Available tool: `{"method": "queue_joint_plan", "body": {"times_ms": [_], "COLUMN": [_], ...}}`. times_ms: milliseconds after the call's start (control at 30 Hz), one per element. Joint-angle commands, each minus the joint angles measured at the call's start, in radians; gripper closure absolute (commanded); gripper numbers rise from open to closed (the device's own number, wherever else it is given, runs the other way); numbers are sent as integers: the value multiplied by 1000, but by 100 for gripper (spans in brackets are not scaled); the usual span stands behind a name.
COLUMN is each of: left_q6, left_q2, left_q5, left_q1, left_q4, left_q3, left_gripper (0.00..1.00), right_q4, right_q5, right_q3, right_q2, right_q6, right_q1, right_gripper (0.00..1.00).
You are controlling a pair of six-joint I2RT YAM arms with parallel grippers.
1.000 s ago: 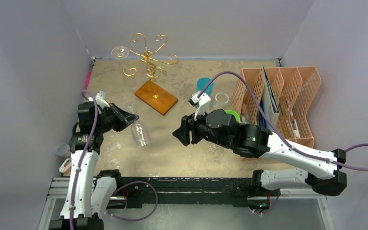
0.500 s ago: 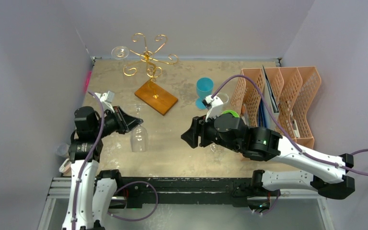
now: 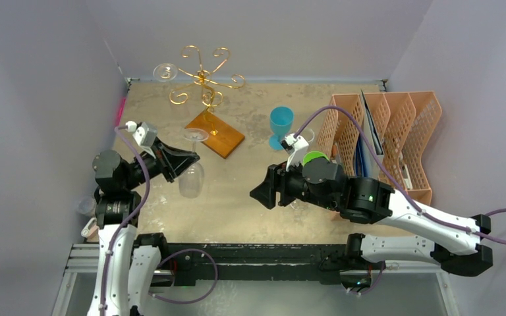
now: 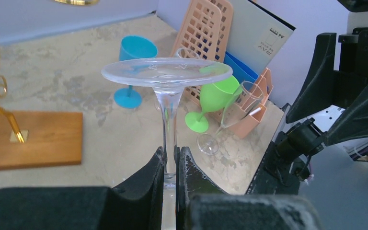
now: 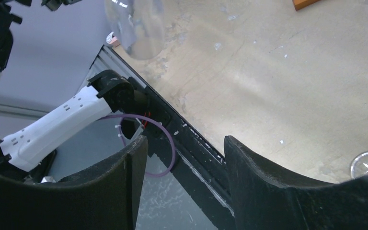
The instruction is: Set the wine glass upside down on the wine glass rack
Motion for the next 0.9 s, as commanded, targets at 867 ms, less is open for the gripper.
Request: {"method": "queue_joint_plan", "body": {"times_ms": [867], "left_q6": [-218], "left_q2": [606], "left_q5": [-82], "left_q1": [-4], "left_q4": [1515], "left_q3": [-139], "left_gripper": [100], "right_q4": [39], "right_q5": [100], "right_q3": [177], "right_q2": [102], "right_q6": [-217], "right_q1": [-4], "right_gripper": [34]}}
